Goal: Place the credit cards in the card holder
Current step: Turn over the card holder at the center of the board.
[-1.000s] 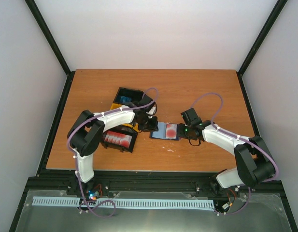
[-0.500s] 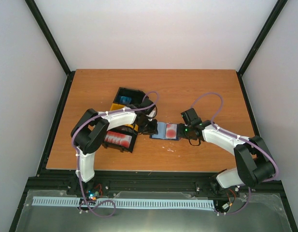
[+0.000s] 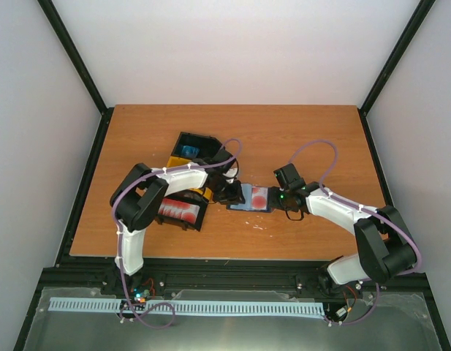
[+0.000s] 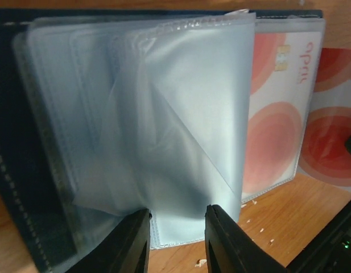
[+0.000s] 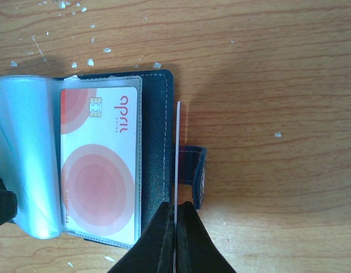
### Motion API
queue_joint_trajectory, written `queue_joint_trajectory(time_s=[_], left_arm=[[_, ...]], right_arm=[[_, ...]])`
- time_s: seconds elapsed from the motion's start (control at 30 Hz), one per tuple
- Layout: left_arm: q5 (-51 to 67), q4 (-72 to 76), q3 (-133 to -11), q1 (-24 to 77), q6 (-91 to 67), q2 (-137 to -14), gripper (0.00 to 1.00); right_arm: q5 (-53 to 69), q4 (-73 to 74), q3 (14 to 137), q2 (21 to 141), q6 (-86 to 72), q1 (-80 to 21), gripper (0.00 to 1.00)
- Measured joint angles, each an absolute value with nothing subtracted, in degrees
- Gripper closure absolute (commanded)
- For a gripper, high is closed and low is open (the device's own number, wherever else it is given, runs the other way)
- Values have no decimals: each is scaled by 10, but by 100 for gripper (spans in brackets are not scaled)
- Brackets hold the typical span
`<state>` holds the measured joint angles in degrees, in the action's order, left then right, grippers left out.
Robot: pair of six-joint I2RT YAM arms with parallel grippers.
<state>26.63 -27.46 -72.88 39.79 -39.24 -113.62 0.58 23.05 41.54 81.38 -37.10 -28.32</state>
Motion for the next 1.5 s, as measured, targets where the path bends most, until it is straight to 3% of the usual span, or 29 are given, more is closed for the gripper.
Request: queue_joint_trajectory(time_s=[0.33,0.63,1.0,1.5], left_arm=[[340,-214,-735,396,-388,-1159,58],[380,-161,-735,397,-386,-1163,64],[423,-122,-735,403,-367,-1163,62],[259,-208,-740,404,-352,-1149,63]], right_arm=[[6,228,413,813,-371,-283,97],[4,225,409,809,-372,-283,97],[1,255,390,764,-378,-286,97],[48,242,390,660,-358,-286,97]])
